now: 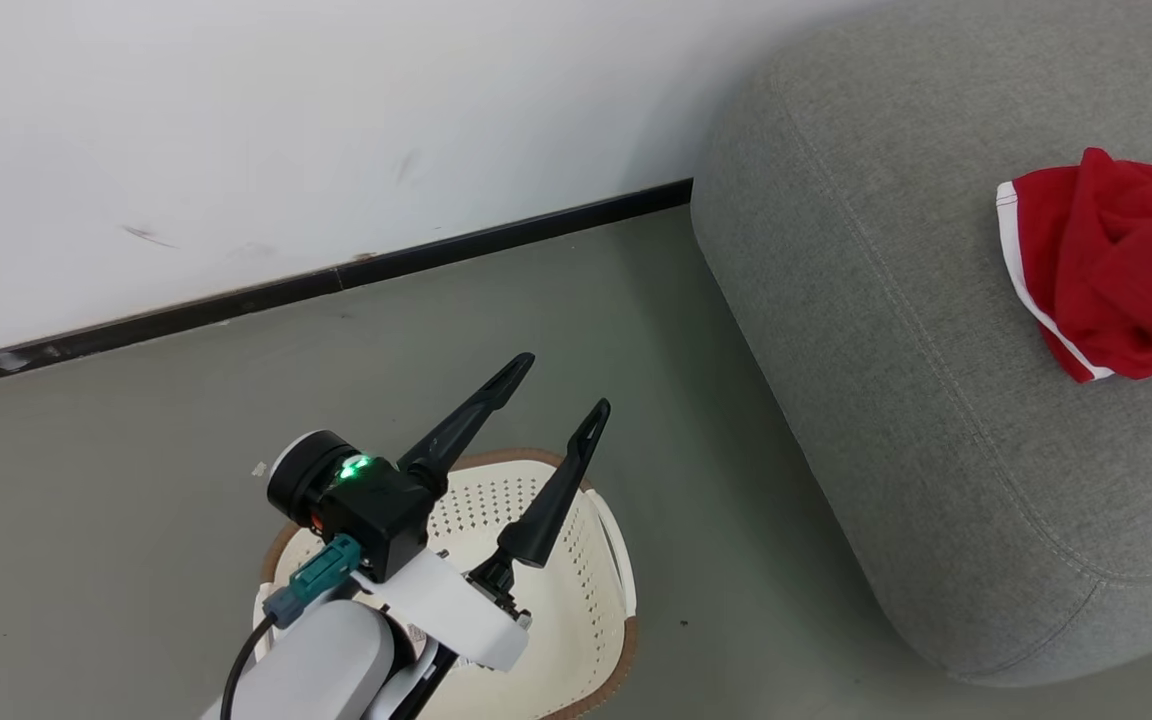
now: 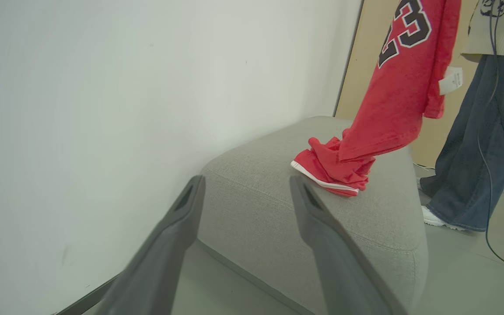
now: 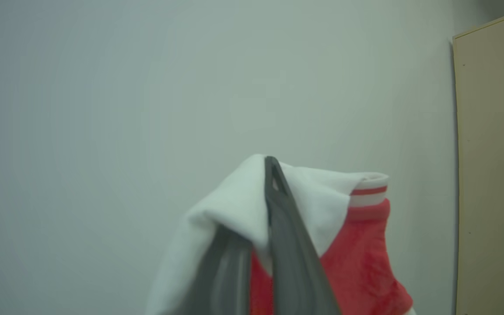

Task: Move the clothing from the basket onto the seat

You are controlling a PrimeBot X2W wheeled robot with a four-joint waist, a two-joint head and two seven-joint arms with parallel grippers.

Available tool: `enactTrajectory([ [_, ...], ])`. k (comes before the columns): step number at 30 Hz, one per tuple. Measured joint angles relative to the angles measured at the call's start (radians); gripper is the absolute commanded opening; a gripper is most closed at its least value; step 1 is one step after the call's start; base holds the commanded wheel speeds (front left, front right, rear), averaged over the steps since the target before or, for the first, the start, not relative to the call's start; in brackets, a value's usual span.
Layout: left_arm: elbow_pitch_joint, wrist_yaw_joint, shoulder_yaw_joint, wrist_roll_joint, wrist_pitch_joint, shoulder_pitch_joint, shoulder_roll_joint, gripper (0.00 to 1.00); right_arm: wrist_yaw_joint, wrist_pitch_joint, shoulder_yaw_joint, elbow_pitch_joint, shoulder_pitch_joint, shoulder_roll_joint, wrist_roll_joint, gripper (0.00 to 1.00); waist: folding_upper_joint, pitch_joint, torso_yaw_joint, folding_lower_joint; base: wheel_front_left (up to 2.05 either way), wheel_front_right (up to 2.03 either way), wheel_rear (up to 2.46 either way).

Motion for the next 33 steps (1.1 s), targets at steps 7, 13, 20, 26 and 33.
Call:
enactTrajectory([
  [7, -0.019, 0.003, 0.0, 0.013, 0.018, -0.019, 0.015, 1.0, 0.0, 0.008, -0.018, 0.046, -0.015, -0.018, -0.056, 0.0, 0.0, 0.038, 0.005, 0.0, 0.0, 0.0, 0.0],
  [13, -0.041, 0.008, 0.001, 0.03, 0.041, -0.035, 0.028, 1.0, 0.0, -0.008, -0.025, 0.078, -0.014, -0.016, -0.08, 0.0, 0.0, 0.073, 0.007, 0.0, 0.0, 0.0, 0.0],
  [20, -0.052, 0.012, 0.0, 0.033, 0.055, -0.036, 0.034, 1.0, 0.0, -0.024, -0.008, 0.119, 0.044, 0.034, -0.112, 0.0, 0.0, 0.103, 0.007, 0.0, 0.0, 0.0, 0.0],
  [26, -0.068, 0.021, 0.0, 0.041, 0.079, -0.052, 0.045, 1.0, 0.0, -0.041, -0.028, 0.183, 0.138, 0.11, -0.131, 0.0, 0.0, 0.132, 0.007, 0.0, 0.0, 0.0, 0.0],
  [33, -0.085, 0.033, 0.005, 0.05, 0.096, -0.055, 0.061, 1.0, 0.0, -0.076, -0.059, 0.266, 0.203, 0.127, -0.181, 0.0, 0.0, 0.164, 0.012, 0.0, 0.0, 0.0, 0.0],
])
